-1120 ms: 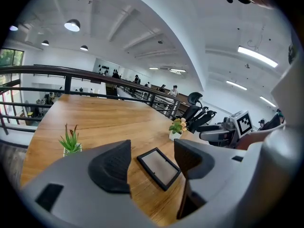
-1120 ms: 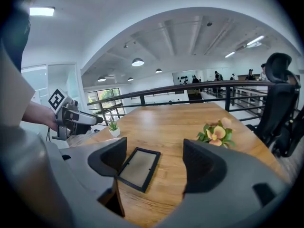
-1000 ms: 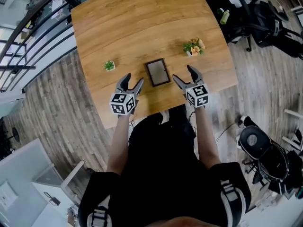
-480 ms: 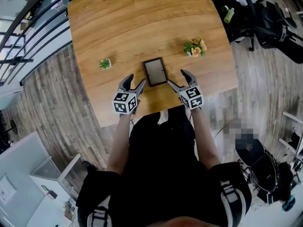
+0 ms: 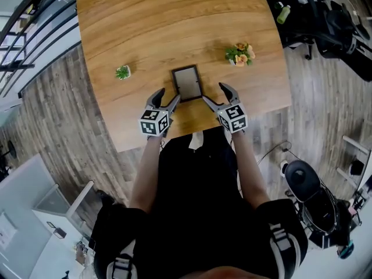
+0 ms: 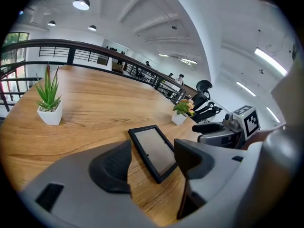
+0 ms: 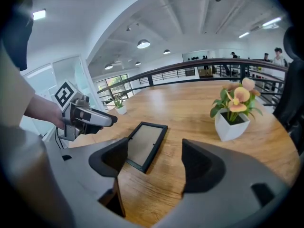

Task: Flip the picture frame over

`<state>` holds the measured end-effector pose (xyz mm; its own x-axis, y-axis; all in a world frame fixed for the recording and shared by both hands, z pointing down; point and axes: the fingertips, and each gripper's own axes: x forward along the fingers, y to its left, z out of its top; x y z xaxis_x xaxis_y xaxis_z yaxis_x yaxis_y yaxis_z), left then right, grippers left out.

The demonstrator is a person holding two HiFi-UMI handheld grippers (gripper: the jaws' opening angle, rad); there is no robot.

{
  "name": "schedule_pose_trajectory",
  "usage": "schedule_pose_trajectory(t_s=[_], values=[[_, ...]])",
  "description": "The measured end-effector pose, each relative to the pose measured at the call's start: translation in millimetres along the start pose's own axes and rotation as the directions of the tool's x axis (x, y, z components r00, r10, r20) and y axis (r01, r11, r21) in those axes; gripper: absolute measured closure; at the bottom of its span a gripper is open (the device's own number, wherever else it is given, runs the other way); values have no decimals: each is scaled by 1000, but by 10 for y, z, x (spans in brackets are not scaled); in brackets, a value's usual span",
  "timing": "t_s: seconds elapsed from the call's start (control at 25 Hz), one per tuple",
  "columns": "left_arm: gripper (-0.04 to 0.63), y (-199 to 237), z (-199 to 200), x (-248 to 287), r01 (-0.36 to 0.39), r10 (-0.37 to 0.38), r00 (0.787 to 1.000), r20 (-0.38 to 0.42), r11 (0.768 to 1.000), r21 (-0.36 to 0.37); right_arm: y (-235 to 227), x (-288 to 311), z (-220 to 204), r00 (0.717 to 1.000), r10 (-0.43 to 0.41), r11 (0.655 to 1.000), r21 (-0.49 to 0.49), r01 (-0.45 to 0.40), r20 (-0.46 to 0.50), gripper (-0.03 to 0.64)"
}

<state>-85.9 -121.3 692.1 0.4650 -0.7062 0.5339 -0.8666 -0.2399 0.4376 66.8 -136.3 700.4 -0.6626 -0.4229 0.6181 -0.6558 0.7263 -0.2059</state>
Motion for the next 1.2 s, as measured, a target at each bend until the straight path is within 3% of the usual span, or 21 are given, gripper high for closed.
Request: schedule_pose_trajectory(t_s=[0.84, 1.2], values=[[305, 227, -340, 494, -117, 110, 990, -89, 990, -75, -152, 81, -156, 997, 37, 999, 11, -36, -62, 279], [397, 233, -443, 554, -146, 138, 982, -126, 988, -56, -212, 56, -211, 997, 43, 999, 24, -42, -69, 284]])
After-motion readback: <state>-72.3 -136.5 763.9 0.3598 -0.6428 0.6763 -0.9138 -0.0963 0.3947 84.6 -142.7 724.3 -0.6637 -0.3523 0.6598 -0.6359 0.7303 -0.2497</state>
